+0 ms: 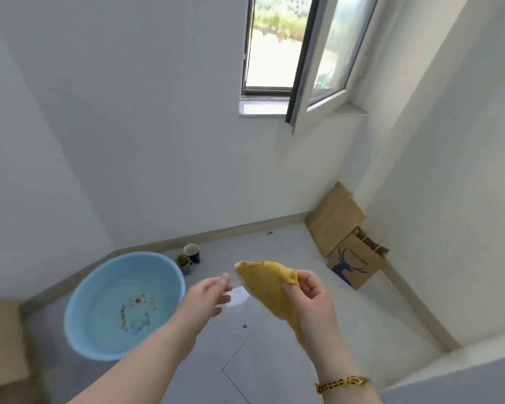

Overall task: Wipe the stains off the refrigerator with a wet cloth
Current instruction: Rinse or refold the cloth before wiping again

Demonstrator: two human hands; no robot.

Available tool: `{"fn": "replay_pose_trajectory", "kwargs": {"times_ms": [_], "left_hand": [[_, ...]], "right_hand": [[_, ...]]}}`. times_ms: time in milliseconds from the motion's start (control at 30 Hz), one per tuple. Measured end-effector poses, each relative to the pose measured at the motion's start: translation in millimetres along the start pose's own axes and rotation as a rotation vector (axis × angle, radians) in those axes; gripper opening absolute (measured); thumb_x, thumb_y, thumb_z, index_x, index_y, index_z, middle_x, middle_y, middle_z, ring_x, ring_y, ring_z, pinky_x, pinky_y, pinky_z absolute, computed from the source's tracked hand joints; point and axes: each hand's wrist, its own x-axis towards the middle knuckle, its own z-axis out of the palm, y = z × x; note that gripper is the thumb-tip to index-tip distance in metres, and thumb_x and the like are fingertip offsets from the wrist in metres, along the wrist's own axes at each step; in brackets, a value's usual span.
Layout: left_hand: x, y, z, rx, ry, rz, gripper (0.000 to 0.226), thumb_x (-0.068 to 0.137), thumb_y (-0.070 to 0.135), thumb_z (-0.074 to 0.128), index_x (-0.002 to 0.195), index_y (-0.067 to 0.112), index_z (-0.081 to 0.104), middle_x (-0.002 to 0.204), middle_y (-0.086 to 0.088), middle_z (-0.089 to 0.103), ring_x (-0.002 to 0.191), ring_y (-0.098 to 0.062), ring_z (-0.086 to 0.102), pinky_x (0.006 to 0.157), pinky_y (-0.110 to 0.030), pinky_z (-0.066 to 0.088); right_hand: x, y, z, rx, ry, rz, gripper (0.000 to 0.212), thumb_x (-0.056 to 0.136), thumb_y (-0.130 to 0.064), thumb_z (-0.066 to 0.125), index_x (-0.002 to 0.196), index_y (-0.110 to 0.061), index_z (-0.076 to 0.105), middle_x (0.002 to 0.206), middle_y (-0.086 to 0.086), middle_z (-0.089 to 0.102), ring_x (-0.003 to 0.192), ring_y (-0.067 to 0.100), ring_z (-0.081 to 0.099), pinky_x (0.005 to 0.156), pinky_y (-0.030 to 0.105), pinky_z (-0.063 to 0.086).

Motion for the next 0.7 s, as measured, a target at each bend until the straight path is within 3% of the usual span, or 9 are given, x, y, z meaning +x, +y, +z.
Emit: {"fn": "replay_pose_trajectory", "kwargs": {"times_ms": [100,200,300,367,433,500,567,633,700], "left_hand": [[0.8,0.0,-38.0,-0.188,-0.146,-0.018,0.031,0.091,0.043,0.033,0.096,0.027,0.059,0.102,0.009,0.066,0.102,-0.007,0.057,0.094,-0.030,0.039],[7.6,-2.1,-69.3,-0.409,-0.156,-0.007,0.035,0.080,0.042,0.043,0.100,0.019,0.061,0.085,0.006,0.073,0.087,-0.008,0.066,0.086,-0.029,0.045],[24.2,-10.0,-106.6,-0.475,0.037,-0.060,0.019,0.086,0.023,0.054,0.102,0.015,0.061,0.077,0.000,0.070,0.073,-0.011,0.066,0.064,-0.022,0.049],[33.7,-16.2,-126.8,-0.517,0.178,-0.108,0.016,0.091,0.014,0.050,0.102,0.014,0.062,0.088,-0.006,0.069,0.084,-0.018,0.063,0.067,-0.028,0.048],[45.5,-23.4,-148.7,-0.582,0.299,-0.142,0.021,0.092,0.013,0.047,0.106,0.009,0.062,0.097,-0.010,0.067,0.091,-0.022,0.061,0.075,-0.032,0.048],[55.7,-26.5,-169.8,-0.643,0.393,-0.153,0.022,0.092,0.010,0.045,0.107,0.004,0.061,0.095,-0.011,0.067,0.089,-0.023,0.061,0.078,-0.032,0.047],[64.6,-29.1,-186.1,-0.686,0.434,-0.159,0.022,0.092,0.007,0.044,0.104,0.004,0.062,0.094,-0.011,0.068,0.088,-0.022,0.063,0.077,-0.030,0.048],[71.1,-32.0,-198.7,-0.742,0.452,-0.151,0.023,0.092,0.006,0.041,0.100,0.007,0.063,0.087,-0.007,0.072,0.081,-0.018,0.068,0.075,-0.030,0.050],[80.2,-35.6,-208.1,-0.785,0.453,-0.124,0.026,0.092,0.007,0.038,0.096,0.010,0.064,0.082,-0.005,0.073,0.072,-0.015,0.070,0.073,-0.033,0.049]], "right_hand": [[3.8,10.1,69.9,-0.076,-0.108,-0.063,0.013,0.083,-0.007,0.063,0.075,-0.018,0.062,0.067,-0.006,0.061,0.065,0.007,0.054,0.059,0.014,0.045],[5.6,23.8,127.6,-0.203,-0.263,-0.101,0.025,0.083,-0.004,0.062,0.078,-0.029,0.061,0.081,-0.012,0.065,0.077,0.002,0.061,0.068,0.012,0.047],[17.3,39.4,175.0,-0.415,-0.477,-0.191,0.034,0.086,-0.006,0.058,0.095,-0.039,0.058,0.106,-0.026,0.054,0.106,0.000,0.049,0.092,0.013,0.040],[25.7,44.5,191.3,-0.466,-0.609,-0.217,0.039,0.085,-0.006,0.058,0.104,-0.041,0.055,0.109,-0.033,0.049,0.109,-0.006,0.044,0.097,0.012,0.036],[40.7,50.0,209.0,-0.430,-0.675,-0.203,0.040,0.084,-0.008,0.058,0.098,-0.045,0.055,0.101,-0.039,0.054,0.103,-0.008,0.051,0.092,0.011,0.040],[65.1,54.0,224.4,-0.364,-0.614,-0.124,0.037,0.087,-0.008,0.057,0.094,-0.044,0.054,0.097,-0.025,0.061,0.096,-0.002,0.056,0.085,0.015,0.043],[95.1,58.1,237.3,-0.299,-0.517,0.053,0.025,0.090,-0.014,0.054,0.102,-0.036,0.053,0.108,-0.008,0.057,0.102,0.008,0.053,0.087,0.022,0.040],[126.9,68.7,246.3,-0.262,-0.572,0.308,0.029,0.093,-0.025,0.050,0.122,-0.028,0.046,0.121,-0.006,0.047,0.112,0.011,0.044,0.092,0.025,0.035],[152.8,85.8,256.5,-0.290,-0.711,0.455,0.038,0.095,-0.038,0.042,0.129,-0.021,0.043,0.129,-0.005,0.047,0.116,0.012,0.044,0.099,0.027,0.032]]}}
